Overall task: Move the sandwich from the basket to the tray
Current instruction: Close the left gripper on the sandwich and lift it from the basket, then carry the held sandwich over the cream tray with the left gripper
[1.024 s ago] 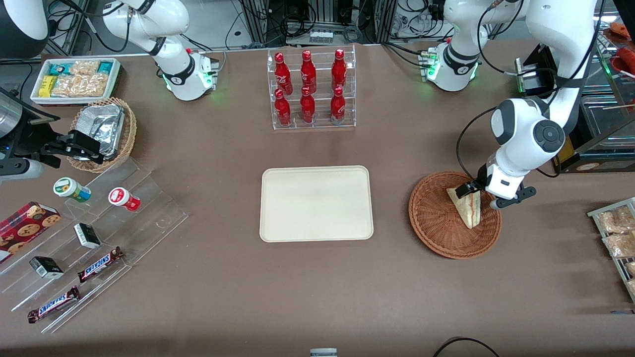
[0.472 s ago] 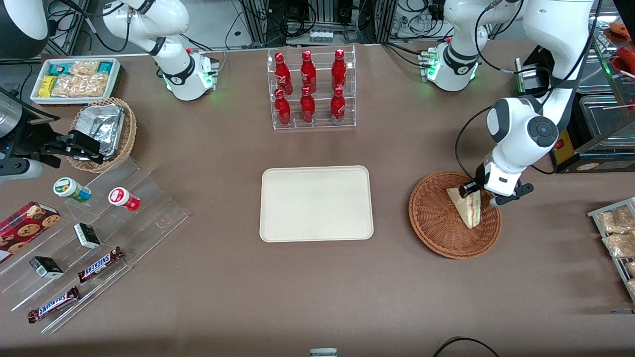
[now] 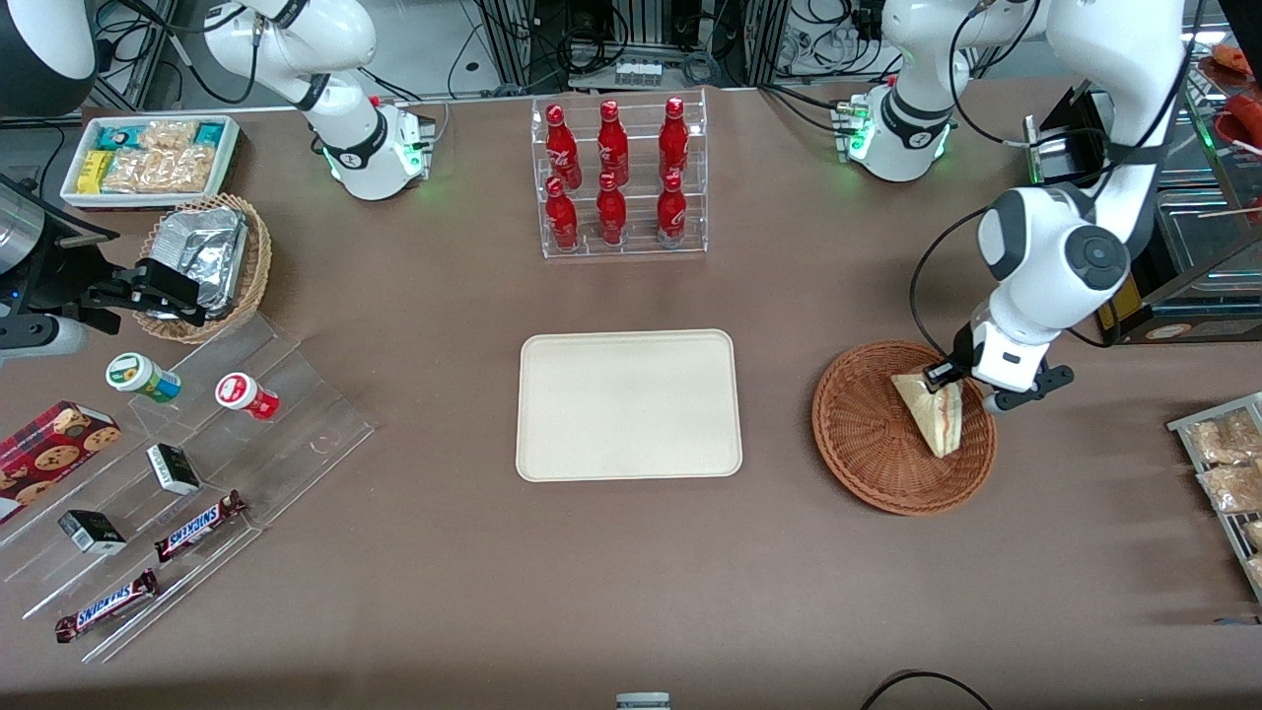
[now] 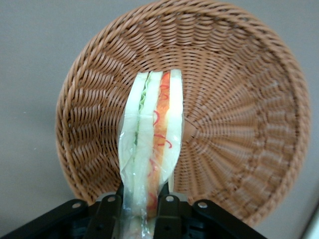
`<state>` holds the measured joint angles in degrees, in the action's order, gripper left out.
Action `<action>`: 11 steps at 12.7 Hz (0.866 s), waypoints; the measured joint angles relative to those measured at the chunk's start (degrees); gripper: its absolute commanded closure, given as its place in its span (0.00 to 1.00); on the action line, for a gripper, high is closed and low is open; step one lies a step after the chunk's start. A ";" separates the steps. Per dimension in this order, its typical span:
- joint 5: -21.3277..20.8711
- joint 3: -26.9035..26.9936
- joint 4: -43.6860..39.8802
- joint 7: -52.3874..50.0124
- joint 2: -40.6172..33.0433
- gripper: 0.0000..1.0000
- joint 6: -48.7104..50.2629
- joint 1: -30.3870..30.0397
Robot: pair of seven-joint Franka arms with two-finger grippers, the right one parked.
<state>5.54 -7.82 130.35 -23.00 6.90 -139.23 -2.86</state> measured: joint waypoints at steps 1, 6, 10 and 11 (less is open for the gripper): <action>-0.04 -0.10 -3.03 0.02 -0.58 1.00 4.60 0.02; -1.42 -1.12 -11.04 0.21 -1.45 1.00 13.22 1.82; -6.63 -2.11 -11.22 -0.15 -1.47 1.00 13.22 7.61; -8.08 -2.28 -11.23 -1.05 -1.46 1.00 13.21 9.47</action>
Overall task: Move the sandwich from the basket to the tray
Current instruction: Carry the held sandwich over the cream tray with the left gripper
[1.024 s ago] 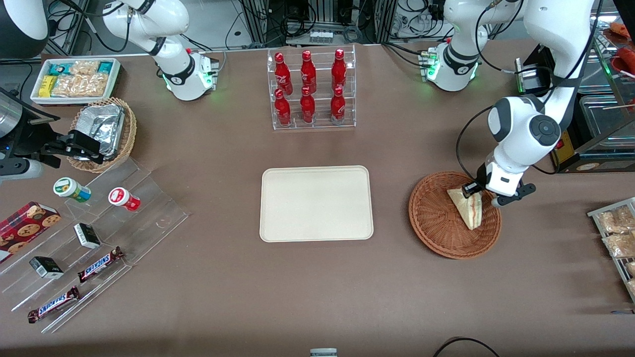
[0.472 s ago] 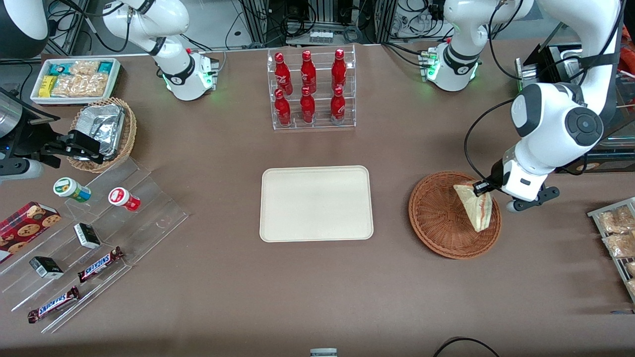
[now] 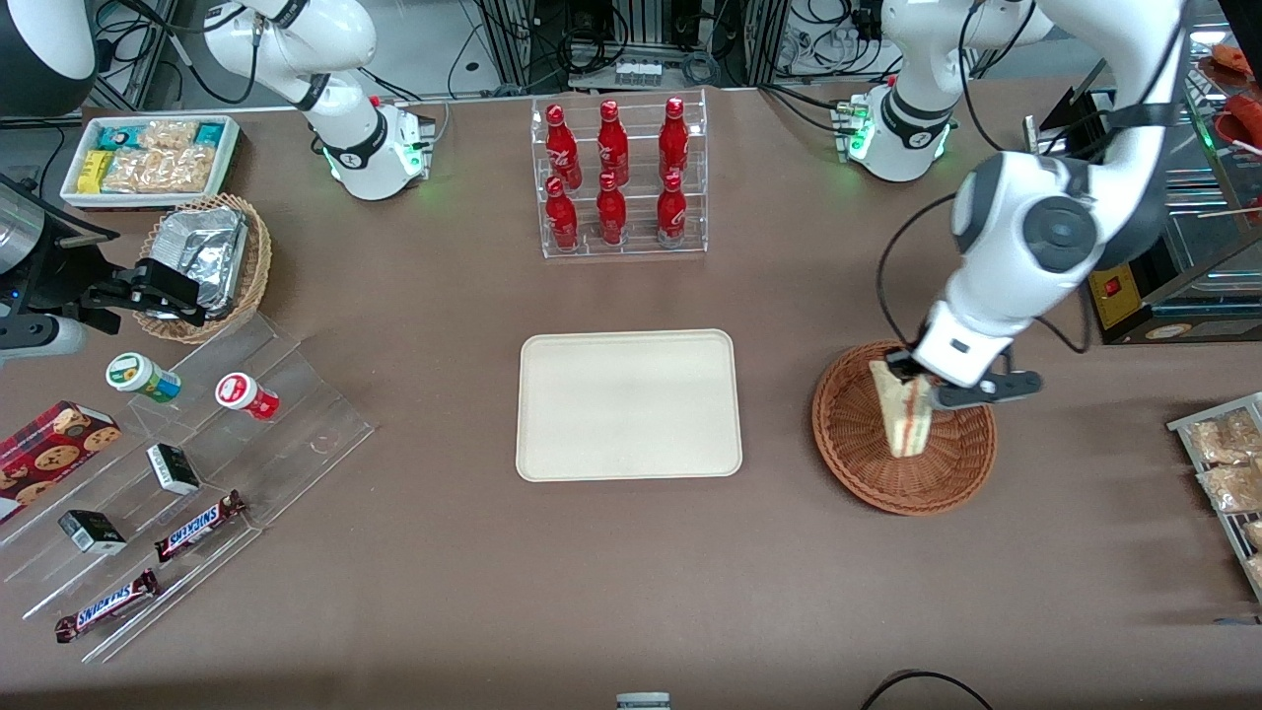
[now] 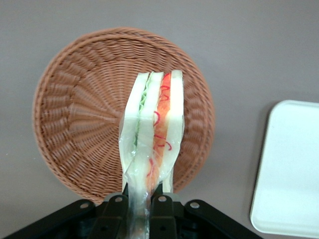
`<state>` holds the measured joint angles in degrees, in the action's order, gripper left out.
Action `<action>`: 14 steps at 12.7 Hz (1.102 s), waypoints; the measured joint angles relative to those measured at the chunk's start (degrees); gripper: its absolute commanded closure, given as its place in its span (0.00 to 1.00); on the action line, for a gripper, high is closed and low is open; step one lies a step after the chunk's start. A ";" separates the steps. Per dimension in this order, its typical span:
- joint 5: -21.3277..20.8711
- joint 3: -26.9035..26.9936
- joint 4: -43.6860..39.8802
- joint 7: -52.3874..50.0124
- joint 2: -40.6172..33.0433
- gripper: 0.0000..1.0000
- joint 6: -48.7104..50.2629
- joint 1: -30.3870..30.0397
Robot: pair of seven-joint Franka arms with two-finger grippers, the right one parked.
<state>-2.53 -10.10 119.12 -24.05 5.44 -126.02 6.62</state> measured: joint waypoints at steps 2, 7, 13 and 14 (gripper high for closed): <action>-2.25 -0.18 -0.06 -2.65 0.16 1.00 -0.02 2.86; -3.80 -0.38 -3.67 -14.82 4.24 1.00 -0.10 12.40; -3.84 -0.46 -10.17 -23.17 11.59 1.00 -0.38 19.64; -3.84 -0.69 -10.62 -23.84 12.65 1.00 -1.25 20.50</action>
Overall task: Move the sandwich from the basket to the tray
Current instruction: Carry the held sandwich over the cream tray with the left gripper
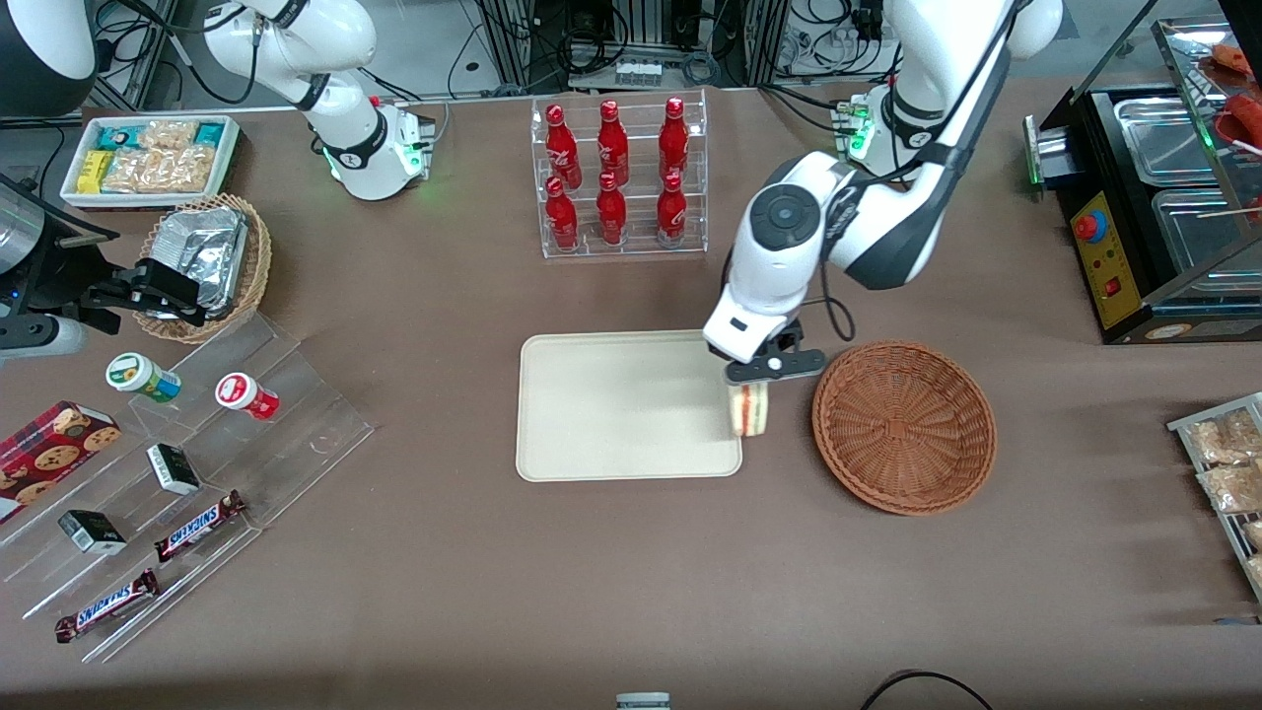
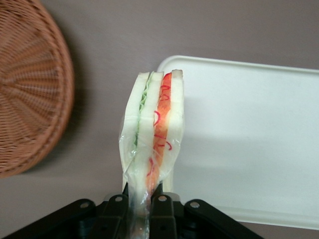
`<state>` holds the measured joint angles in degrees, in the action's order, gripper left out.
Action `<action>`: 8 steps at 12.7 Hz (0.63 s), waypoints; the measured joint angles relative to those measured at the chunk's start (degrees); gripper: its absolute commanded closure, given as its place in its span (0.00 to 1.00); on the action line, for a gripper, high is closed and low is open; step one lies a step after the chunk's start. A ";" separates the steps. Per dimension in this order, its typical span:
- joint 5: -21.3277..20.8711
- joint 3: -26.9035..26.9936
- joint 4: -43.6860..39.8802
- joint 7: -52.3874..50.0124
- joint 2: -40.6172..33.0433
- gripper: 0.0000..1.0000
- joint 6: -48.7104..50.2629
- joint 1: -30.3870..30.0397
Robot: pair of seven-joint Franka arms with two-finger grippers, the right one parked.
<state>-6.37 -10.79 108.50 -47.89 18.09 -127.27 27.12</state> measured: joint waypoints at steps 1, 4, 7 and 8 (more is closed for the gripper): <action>0.00 -0.50 -0.25 -0.73 1.04 1.00 -1.27 0.67; -1.22 -3.52 -1.47 -1.10 4.61 1.00 -3.14 1.23; -3.89 -4.94 -2.94 -1.13 7.09 1.00 -3.31 1.36; -4.07 -5.09 -3.66 -1.13 7.91 1.00 -3.31 1.54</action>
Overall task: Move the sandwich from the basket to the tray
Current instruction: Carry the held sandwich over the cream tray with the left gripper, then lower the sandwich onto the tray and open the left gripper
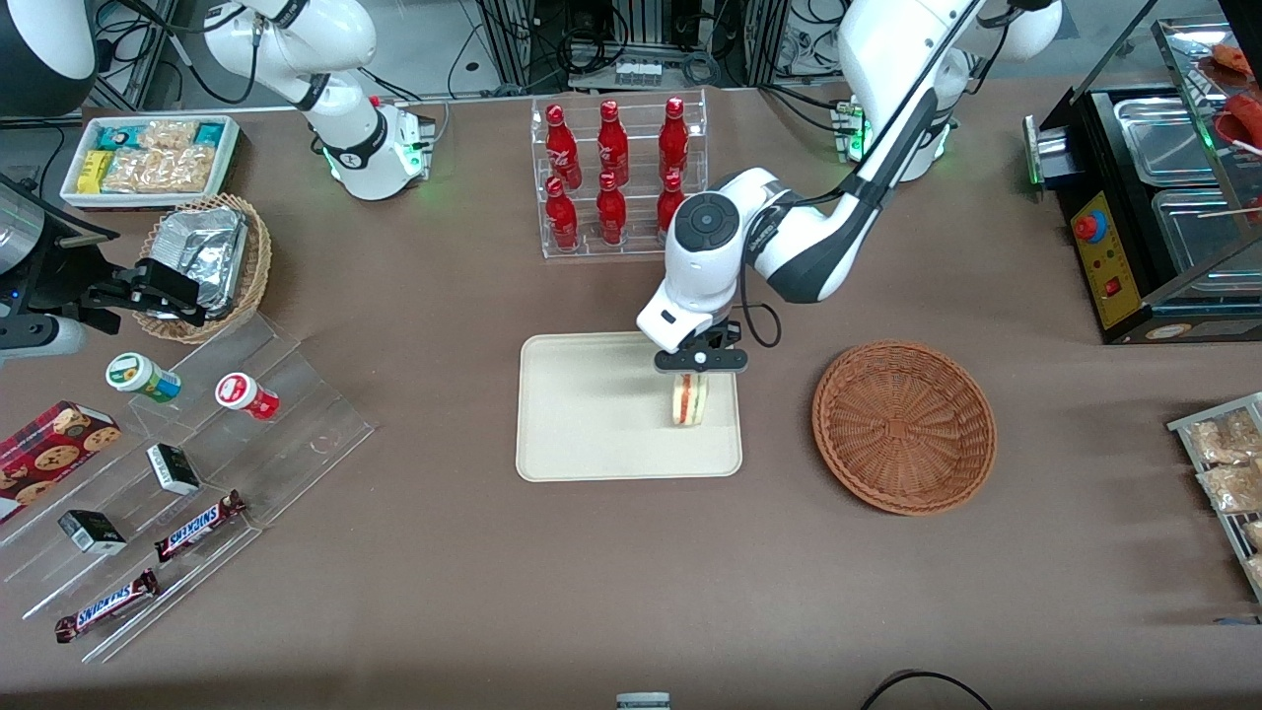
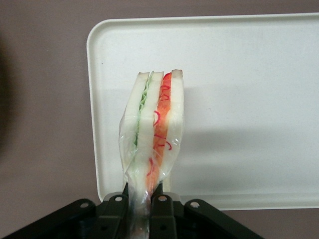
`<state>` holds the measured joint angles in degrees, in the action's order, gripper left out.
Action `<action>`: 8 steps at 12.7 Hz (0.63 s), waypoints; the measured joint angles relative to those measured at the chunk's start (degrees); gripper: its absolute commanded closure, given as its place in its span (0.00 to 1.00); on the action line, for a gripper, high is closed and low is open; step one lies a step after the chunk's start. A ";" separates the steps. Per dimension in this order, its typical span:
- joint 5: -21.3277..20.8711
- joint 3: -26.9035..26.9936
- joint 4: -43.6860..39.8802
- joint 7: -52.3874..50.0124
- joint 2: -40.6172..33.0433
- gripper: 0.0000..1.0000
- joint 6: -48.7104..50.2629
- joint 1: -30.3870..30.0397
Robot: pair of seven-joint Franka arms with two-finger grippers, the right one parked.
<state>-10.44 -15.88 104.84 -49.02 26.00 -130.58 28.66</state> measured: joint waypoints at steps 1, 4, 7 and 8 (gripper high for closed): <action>-0.24 -0.03 -0.95 -0.07 1.02 1.00 -0.01 0.23; -0.79 -0.08 -3.40 -0.73 3.80 1.00 -0.03 0.85; -1.03 -0.06 -4.01 -1.52 5.94 1.00 -1.39 0.91; -1.80 -0.05 -4.05 -2.41 6.52 1.00 -2.01 0.91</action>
<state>-12.24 -15.92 100.79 -51.43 32.52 -132.59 29.56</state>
